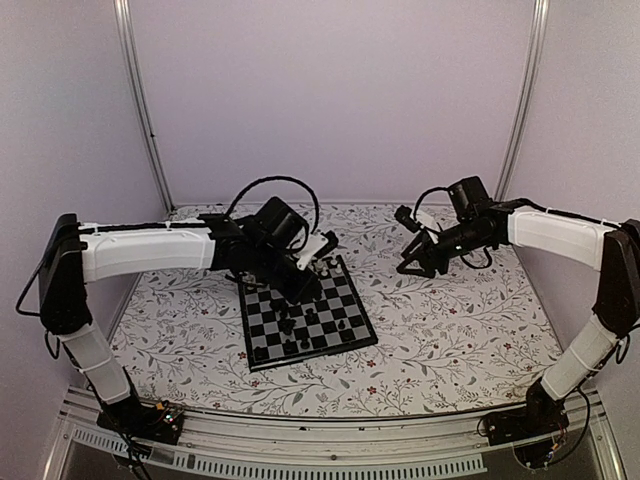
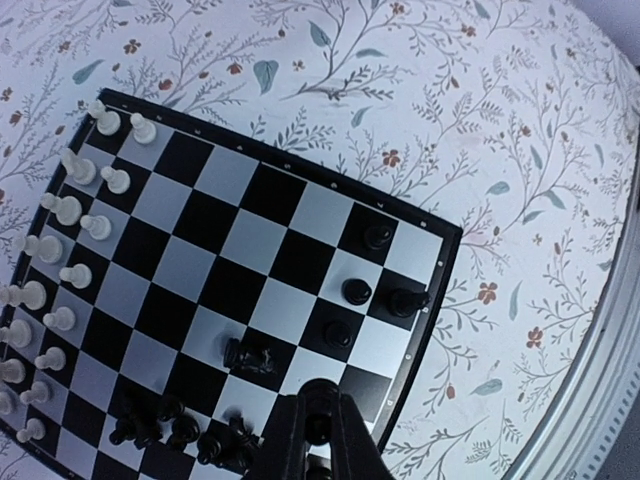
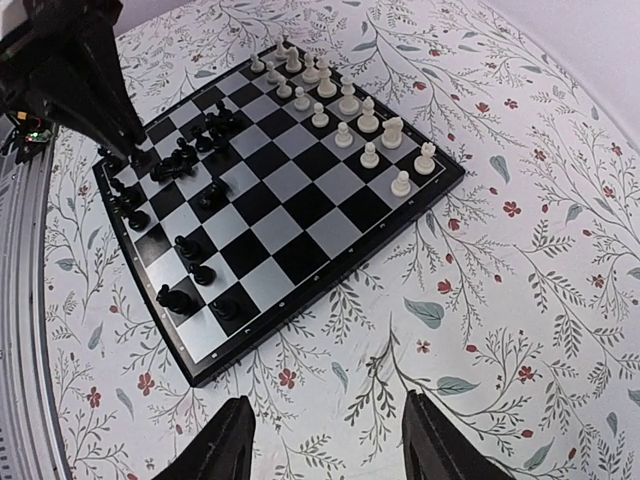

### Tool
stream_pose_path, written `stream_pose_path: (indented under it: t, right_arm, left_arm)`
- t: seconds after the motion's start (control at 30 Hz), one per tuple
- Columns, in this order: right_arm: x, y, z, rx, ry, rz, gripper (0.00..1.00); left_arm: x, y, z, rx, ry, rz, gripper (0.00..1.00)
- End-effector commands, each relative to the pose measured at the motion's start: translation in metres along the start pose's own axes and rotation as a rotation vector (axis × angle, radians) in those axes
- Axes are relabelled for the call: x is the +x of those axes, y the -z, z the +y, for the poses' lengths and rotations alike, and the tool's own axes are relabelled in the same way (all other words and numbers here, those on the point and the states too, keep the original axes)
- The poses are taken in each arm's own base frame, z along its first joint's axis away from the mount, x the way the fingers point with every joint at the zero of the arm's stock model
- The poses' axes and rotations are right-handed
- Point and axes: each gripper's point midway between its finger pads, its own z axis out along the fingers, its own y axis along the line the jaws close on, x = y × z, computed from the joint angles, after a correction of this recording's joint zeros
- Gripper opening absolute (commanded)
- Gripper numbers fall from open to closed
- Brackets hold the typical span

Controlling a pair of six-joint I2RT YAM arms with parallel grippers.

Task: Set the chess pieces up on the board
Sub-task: Place the chess piece on the chessboard.

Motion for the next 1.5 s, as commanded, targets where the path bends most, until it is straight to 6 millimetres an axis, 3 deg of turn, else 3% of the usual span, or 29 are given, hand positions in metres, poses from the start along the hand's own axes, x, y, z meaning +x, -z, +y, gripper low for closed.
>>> stream_pose_path:
  t: [0.0, 0.23, 0.7, 1.07, 1.27, 1.47]
  right_arm:
    - [0.002, -0.004, -0.017, 0.067, 0.03, -0.01, 0.52]
    - [0.01, -0.008, -0.016, 0.06, 0.032, 0.008, 0.52]
    - [0.015, -0.012, -0.015, 0.049, 0.035, 0.017, 0.52]
    - [0.017, -0.014, -0.015, 0.043, 0.031, 0.024, 0.53]
    - [0.016, -0.013, -0.014, 0.039, 0.032, 0.02, 0.53]
    - [0.018, -0.015, -0.014, 0.036, 0.027, 0.027, 0.53]
  left_arm:
    - [0.028, -0.022, -0.007, -0.064, -0.098, 0.136, 0.1]
    - [0.049, -0.047, -0.014, -0.08, -0.129, 0.249, 0.1]
    - [0.069, -0.065, -0.016, -0.084, -0.12, 0.328, 0.14]
    - [0.065, -0.07, -0.009, -0.124, -0.12, 0.325, 0.22]
    - [0.042, -0.05, -0.012, -0.129, -0.125, 0.276, 0.28]
    - [0.026, -0.038, 0.015, -0.172, -0.075, 0.249, 0.36]
